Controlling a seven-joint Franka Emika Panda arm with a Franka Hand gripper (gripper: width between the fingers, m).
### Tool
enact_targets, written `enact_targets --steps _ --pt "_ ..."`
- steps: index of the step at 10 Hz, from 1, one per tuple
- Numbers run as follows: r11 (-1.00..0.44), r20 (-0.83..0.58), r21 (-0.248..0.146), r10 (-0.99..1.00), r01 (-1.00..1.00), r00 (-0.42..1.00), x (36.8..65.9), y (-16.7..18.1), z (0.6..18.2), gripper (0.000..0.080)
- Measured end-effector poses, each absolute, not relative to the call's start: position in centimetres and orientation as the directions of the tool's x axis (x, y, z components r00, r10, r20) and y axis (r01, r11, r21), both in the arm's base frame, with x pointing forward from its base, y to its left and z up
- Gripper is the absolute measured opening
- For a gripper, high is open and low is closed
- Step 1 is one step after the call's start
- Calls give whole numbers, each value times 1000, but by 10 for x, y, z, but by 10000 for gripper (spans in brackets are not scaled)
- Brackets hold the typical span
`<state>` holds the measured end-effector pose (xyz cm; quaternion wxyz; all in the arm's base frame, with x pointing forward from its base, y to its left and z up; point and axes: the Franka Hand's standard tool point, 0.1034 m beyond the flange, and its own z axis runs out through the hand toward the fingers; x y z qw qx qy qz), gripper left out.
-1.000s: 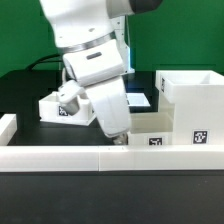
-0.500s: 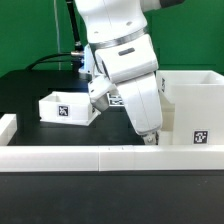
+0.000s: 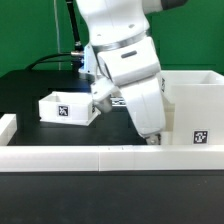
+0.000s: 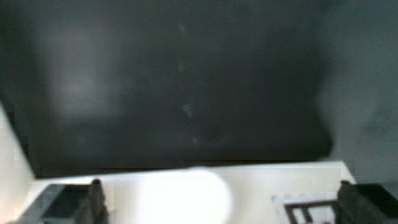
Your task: Assemble drawer
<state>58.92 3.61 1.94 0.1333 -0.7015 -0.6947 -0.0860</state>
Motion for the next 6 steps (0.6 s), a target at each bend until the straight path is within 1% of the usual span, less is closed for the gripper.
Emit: enact_targets --steps 3,4,5,6 --pt "-8 284 -70 958 998 27 594 34 23 649" --pt "2 284 -63 959 998 16 596 29 22 649" --pt "19 283 -55 959 998 -3 596 16 21 649" --pt "26 281 -54 960 998 -10 594 -4 20 649"
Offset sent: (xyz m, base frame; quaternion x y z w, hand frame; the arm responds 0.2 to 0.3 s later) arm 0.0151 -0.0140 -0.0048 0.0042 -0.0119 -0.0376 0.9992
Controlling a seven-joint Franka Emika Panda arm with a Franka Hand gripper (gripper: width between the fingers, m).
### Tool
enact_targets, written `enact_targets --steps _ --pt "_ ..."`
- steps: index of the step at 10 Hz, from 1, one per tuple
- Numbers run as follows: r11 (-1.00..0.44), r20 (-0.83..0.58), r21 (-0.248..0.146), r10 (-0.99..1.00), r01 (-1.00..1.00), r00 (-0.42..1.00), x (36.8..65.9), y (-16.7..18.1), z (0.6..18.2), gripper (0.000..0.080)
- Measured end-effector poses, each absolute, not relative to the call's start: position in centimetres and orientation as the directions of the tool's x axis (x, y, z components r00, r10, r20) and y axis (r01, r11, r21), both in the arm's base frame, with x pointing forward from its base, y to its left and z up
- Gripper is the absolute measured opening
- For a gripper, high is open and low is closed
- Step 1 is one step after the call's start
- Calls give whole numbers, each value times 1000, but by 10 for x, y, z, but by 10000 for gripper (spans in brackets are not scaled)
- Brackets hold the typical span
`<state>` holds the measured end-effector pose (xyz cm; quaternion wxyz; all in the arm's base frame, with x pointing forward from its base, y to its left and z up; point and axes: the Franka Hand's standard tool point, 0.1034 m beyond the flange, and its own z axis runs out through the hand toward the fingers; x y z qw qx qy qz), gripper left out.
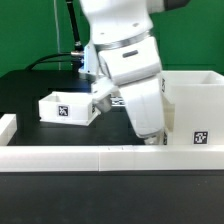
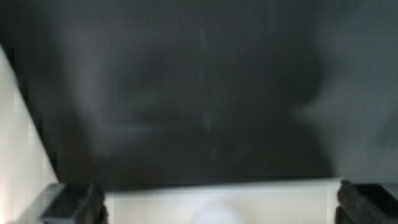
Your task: Assemble drawer
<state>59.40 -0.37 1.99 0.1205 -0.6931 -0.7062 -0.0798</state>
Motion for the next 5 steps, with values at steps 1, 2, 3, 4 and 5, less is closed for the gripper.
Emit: enact_targets --steps 1,2,3,4,5 --pt "10 274 -47 962 999 3 595 -19 24 649" --pt "3 258 -30 966 1000 5 595 -29 32 649" --pt "-13 237 13 971 1000 10 592 -38 42 649" --pt "-23 219 31 976 999 16 583 -45 53 649" --pt "-29 205 43 979 999 20 576 -51 62 649"
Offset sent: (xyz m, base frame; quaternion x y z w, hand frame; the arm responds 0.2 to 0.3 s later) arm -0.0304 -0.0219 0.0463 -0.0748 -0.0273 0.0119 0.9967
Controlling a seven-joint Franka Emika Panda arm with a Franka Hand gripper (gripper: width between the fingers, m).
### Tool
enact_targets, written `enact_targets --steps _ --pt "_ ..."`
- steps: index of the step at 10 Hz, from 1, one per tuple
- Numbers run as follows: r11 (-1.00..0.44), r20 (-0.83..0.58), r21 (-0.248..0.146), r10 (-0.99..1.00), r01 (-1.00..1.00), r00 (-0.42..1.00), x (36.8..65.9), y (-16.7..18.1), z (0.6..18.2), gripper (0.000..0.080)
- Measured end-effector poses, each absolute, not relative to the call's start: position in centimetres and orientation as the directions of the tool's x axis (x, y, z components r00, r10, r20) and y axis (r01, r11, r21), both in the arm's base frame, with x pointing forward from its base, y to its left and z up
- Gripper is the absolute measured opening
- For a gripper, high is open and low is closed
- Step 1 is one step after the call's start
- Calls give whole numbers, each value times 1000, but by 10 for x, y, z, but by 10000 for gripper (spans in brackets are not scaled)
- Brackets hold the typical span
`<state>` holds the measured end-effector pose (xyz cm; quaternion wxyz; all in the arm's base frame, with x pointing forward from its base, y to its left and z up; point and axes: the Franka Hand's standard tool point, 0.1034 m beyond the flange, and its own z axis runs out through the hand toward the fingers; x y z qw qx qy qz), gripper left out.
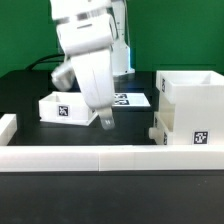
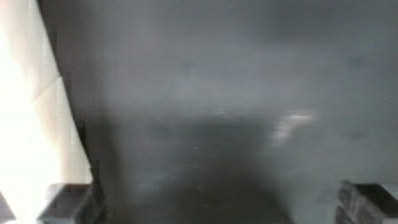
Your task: Assemble drawer
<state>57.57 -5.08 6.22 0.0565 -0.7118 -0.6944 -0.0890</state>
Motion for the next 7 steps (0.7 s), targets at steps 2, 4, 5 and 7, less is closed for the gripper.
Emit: enact_targets --steps 2,4,5,7 --pt "-33 203 39 979 999 24 571 -52 62 649" --pt "-43 197 53 980 998 32 570 -56 61 649" --pt "-70 179 89 982 994 53 562 -70 60 649" --pt "-184 152 116 974 976 166 531 -94 68 649"
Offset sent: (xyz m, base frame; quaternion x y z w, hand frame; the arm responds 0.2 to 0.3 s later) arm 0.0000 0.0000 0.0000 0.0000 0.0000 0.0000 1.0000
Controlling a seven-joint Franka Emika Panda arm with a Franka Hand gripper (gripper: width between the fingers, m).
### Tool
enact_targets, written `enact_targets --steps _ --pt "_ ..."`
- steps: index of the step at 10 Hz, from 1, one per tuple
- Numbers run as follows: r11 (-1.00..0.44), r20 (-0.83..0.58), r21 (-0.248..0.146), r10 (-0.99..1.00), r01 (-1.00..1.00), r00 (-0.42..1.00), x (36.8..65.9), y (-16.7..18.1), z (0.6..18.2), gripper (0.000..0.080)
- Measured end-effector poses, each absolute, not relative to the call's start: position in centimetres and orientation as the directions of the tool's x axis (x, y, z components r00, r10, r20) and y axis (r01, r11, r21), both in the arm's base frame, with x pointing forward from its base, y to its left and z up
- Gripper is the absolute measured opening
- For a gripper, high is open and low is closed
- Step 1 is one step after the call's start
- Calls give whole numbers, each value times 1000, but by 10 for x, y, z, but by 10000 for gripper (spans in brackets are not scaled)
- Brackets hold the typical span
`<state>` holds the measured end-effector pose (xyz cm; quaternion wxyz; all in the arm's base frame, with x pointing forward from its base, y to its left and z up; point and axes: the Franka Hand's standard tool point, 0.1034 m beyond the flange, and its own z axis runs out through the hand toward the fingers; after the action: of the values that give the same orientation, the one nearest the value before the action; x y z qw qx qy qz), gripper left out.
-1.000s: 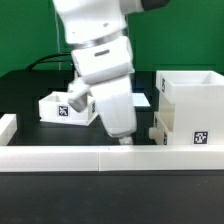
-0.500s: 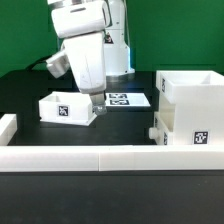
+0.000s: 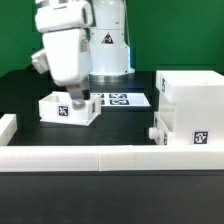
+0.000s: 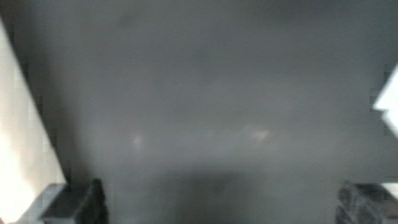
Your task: Assemble drawer
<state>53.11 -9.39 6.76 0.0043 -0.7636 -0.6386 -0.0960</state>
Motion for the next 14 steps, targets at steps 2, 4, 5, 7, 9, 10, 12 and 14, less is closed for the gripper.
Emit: enact_targets --steps 2,4,5,7,9,10,12,14 --pt "-208 148 108 970 972 191 524 -96 69 649" --pt "-351 163 83 928 933 335 523 -95 69 649" --pt "-411 168 72 903 909 395 523 -95 68 649" --pt "-596 178 45 795 802 580 519 -100 73 649" --pt "-743 170 22 663 669 729 505 -104 83 649" --pt "-795 168 5 599 607 783 499 -104 83 649" --pt "-864 171 -20 493 504 853 501 -102 82 649" --pt "-925 168 -48 363 376 916 500 -101 82 649"
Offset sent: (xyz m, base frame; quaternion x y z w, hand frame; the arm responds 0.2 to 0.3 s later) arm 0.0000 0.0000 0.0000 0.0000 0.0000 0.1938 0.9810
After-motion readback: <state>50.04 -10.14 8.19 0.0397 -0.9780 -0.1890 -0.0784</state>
